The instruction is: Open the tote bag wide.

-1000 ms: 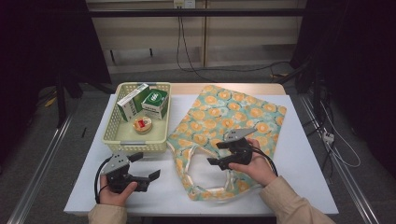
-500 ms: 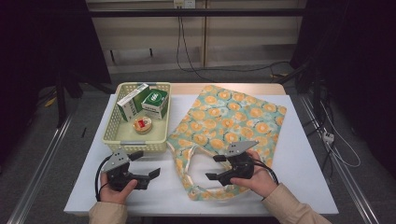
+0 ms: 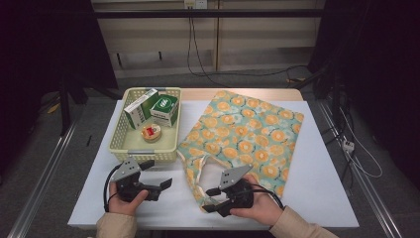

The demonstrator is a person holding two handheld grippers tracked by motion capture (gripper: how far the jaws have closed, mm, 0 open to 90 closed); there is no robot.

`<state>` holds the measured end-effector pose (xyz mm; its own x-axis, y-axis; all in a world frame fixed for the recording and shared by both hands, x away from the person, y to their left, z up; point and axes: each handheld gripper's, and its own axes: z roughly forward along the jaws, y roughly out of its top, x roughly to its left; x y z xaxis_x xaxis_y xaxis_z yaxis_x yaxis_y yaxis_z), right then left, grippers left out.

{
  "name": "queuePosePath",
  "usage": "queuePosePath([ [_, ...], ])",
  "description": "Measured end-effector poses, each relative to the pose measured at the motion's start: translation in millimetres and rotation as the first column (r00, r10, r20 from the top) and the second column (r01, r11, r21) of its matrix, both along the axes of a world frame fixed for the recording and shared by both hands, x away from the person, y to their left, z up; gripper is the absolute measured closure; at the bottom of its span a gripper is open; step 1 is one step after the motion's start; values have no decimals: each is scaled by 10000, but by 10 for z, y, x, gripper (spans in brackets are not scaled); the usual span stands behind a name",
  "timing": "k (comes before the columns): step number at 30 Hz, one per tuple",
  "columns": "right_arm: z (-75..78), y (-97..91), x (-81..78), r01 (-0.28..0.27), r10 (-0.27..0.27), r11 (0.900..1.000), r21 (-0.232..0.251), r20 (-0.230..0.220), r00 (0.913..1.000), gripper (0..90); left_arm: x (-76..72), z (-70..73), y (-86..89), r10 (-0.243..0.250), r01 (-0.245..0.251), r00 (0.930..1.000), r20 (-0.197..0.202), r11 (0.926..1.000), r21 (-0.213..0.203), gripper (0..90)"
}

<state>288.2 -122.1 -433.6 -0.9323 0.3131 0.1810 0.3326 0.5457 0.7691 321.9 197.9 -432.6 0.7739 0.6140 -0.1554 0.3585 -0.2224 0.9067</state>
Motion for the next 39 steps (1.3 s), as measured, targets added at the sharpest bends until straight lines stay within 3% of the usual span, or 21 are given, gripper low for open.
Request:
queuePosePath([
  [1, 0, 0, 0, 0, 0, 10000, 0, 0, 10000, 626, 2, 3, 6, -24, 24, 10000, 50, 10000, 43, 43],
  [2, -10, -25, 41, -7, 8, 10000, 17, -109, 9999, 792, -1, 4, 5, 11, -12, 10000, 39, 10000, 2, 43],
  [3, -7, -54, 72, 92, -91, 9999, 102, -145, 9999, 844, -4, 4, 3, 40, -40, 10000, 27, 10000, -52, 43],
  [5, 5, -92, 104, 172, -169, 9997, 167, -179, 9997, 878, -6, 5, 4, 21, -21, 10000, 42, 10000, -28, 43],
  [8, 108, -294, 241, 742, -725, 9949, 688, -269, 9970, 891, -9, 4, 7, 48, -48, 10000, 42, 10000, -57, 43],
  [11, 174, -391, 306, 1022, -1010, 9906, 911, -173, 9947, 892, -11, 4, 16, 73, -73, 10000, 12, 10000, -56, 43],
  [13, 273, -552, 446, 1569, -1574, 9802, 1210, -52, 9875, 891, -11, 5, 25, 94, -94, 10000, 22, 9999, -46, 43],
  [15, 291, -591, 492, 1717, -1720, 9763, 1316, -91, 9851, 891, -16, 7, 28, 85, -85, 9999, 63, 10000, -19, 43],
  [17, 310, -656, 584, 2003, -2009, 9713, 1284, -84, 9796, 891, -24, 7, 26, 89, -89, 10000, 41, 10000, -11, 43],
  [21, 306, -755, 790, 2447, -2453, 9664, 783, -18, 9694, 890, -30, 8, 37, 120, -120, 9999, 37, 9999, -67, 43],
  [24, 304, -849, 951, 2842, -2848, 9580, 380, 100, 9585, 890, -36, 11, 60, 162, -161, 9999, 28, 9998, -114, 43],
  [26, 304, -930, 1055, 3096, -3101, 9500, 407, 61, 9507, 890, -38, 16, 73, 180, -179, 9998, 66, 9998, -111, 43],
  [29, 301, -1053, 1200, 3605, -3607, 9317, 445, -41, 9327, 890, -41, 18, 74, 176, -176, 9998, 57, 9998, -117, 43],
  [32, 286, -1142, 1333, 3932, -3933, 9193, 146, 48, 9194, 888, -39, 12, 63, 168, -168, 9999, 14, 9997, -173, 43],
  [35, 238, -1207, 1448, 4169, -4169, 9088, -186, 33, 9089, 886, -39, 13, 68, 148, -148, 9999, 27, 9998, -143, 43],
  [39, 133, -1280, 1571, 4561, -4564, 8897, -217, -179, 8896, 879, -36, 12, 79, 146, -145, 9999, 29, 9998, -106, 43],
])
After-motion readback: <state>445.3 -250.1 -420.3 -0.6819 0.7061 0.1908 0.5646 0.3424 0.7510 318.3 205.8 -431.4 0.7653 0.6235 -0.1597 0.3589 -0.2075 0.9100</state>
